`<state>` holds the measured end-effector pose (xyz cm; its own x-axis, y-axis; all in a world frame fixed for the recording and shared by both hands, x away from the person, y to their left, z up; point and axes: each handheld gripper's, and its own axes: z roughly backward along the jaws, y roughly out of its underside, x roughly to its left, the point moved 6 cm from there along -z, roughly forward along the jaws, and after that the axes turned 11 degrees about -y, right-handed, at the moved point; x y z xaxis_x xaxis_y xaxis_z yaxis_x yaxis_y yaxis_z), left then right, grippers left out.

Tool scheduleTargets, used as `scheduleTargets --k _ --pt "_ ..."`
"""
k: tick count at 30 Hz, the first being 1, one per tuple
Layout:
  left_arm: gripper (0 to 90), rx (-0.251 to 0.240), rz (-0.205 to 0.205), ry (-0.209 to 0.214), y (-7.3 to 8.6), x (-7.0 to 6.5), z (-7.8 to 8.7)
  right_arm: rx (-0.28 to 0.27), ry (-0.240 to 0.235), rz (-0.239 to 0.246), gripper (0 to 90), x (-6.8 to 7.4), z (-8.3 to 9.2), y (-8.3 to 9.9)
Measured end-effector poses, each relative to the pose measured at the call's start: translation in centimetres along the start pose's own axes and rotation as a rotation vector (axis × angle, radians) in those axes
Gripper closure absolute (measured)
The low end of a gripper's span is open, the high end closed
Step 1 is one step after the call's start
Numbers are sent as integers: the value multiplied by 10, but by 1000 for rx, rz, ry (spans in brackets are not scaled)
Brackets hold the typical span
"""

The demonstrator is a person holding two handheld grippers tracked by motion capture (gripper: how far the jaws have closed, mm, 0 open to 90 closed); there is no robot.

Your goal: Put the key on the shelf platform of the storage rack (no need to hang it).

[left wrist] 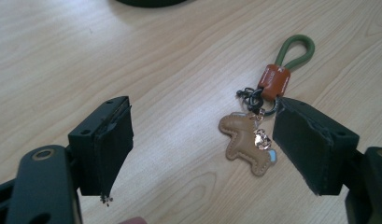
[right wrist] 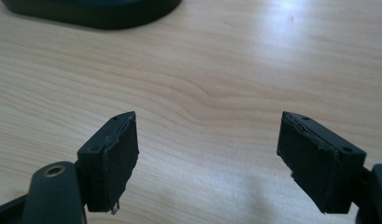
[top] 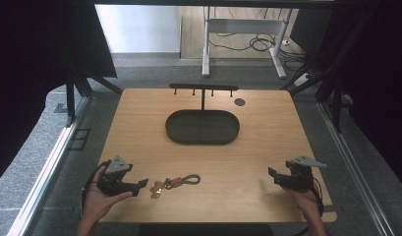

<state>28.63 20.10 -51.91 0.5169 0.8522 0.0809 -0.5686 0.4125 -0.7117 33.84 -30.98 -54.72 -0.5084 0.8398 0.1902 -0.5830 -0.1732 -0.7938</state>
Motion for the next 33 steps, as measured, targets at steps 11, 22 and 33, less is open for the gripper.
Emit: scheduleTargets --k 11,22,33 --pt "211 -19 37 -3 -2 1 1 7 -76 -12 211 0 1 0" --pt "248 1 -43 86 -28 -18 3 -10 -85 -29 201 -4 12 -7" --pt "259 16 -109 96 -41 -18 11 -1 -94 -3 212 3 14 -4"
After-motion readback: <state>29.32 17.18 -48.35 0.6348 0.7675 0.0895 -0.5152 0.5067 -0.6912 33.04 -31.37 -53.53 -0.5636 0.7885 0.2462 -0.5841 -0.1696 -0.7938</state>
